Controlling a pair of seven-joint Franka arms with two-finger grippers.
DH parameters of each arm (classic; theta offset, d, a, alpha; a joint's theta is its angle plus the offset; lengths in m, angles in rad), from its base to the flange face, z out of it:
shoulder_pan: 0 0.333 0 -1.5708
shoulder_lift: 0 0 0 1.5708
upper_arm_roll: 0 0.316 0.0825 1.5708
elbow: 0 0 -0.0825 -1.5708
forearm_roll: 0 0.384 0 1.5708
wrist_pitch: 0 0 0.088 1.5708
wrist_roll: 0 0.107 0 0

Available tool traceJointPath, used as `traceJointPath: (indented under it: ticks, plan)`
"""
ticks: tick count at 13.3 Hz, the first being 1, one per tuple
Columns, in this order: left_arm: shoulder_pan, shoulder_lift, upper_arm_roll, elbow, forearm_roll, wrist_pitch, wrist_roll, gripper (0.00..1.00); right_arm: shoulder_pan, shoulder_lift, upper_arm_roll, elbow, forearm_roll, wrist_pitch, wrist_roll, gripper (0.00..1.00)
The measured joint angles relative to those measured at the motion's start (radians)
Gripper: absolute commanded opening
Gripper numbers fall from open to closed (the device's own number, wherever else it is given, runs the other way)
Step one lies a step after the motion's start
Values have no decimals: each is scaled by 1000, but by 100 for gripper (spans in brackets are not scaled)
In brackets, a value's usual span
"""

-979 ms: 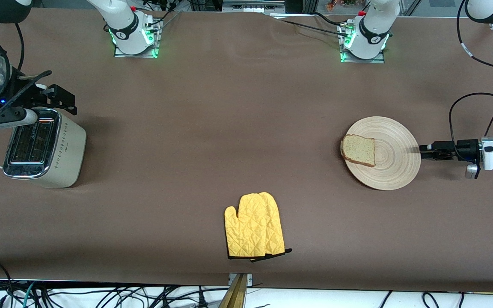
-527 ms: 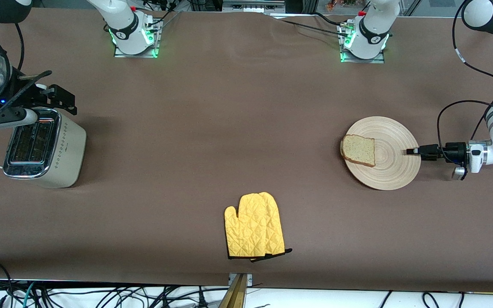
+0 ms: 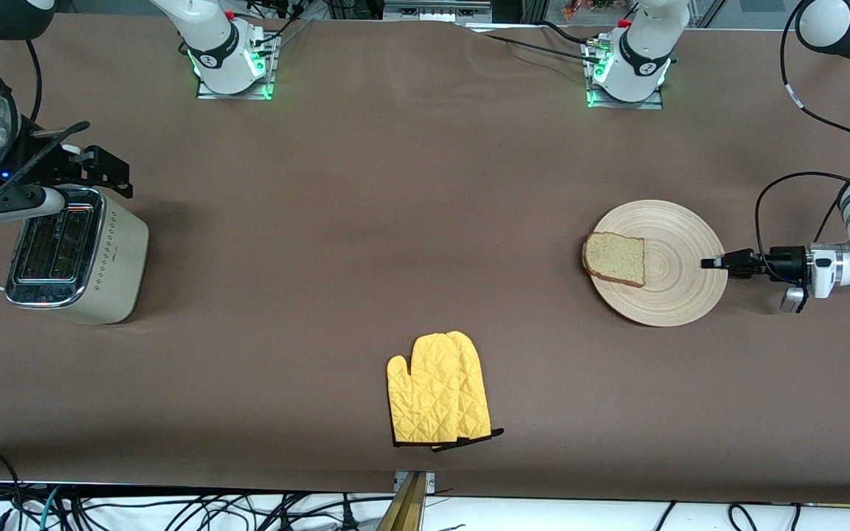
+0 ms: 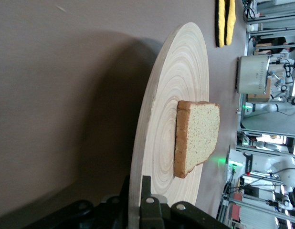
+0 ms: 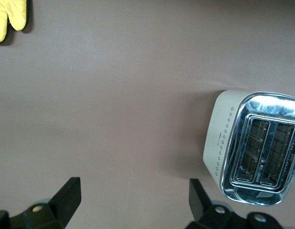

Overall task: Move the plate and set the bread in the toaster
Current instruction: 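Push the wooden plate with the left gripper toward the table's middle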

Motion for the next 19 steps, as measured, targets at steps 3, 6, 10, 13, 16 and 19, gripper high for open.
traceJointPath:
  ticks: [3,6,10,13,16,19]
  plan:
    - [-27,-1,-73,2,0,-66,-27,0,0,0,0,0,0,0,0,100]
    - [-61,-3,-211,9,0,-68,-123,0,0,0,0,0,0,0,0,100]
    - [-182,-4,-282,12,-6,36,-215,0,0,0,0,0,0,0,0,100]
    - [-311,-2,-285,-2,-108,124,-236,0,0,0,0,0,0,0,0,100]
    - [-428,2,-285,-33,-197,269,-251,0,0,0,0,0,1,1,0,100]
    - [-511,7,-284,-74,-262,378,-254,0,1,0,1,0,1,2,0,100]
